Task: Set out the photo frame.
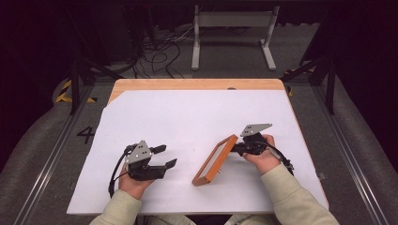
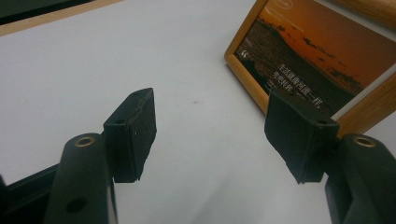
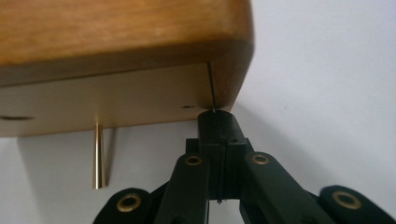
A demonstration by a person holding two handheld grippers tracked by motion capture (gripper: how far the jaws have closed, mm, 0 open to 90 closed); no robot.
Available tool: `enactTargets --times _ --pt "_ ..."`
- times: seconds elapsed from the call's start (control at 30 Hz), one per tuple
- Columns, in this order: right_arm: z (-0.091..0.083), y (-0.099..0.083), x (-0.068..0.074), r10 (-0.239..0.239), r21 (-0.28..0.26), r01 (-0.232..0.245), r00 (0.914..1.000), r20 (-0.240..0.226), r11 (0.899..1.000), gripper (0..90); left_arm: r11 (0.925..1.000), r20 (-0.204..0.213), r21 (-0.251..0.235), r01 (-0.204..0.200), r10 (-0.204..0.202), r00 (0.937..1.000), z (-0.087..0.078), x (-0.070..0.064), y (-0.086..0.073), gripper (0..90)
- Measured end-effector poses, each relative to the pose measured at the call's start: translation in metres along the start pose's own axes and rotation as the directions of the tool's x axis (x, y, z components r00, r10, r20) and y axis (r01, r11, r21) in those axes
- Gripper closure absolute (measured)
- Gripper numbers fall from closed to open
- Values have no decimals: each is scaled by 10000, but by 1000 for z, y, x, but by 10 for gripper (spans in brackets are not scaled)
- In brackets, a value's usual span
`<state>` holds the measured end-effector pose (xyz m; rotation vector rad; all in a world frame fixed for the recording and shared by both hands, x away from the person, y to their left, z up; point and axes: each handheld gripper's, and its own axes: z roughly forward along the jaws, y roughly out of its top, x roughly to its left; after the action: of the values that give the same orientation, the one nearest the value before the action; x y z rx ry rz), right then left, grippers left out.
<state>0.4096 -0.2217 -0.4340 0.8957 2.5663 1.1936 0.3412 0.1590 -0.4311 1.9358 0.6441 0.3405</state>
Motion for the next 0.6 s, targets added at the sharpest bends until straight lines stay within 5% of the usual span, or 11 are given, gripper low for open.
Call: enactTargets --times 0.6 --pt "39 34 4 -421 -78 417 9973 -602 9991 900 10000 -28 28 13 -13 10000 -2 1 -2 342"
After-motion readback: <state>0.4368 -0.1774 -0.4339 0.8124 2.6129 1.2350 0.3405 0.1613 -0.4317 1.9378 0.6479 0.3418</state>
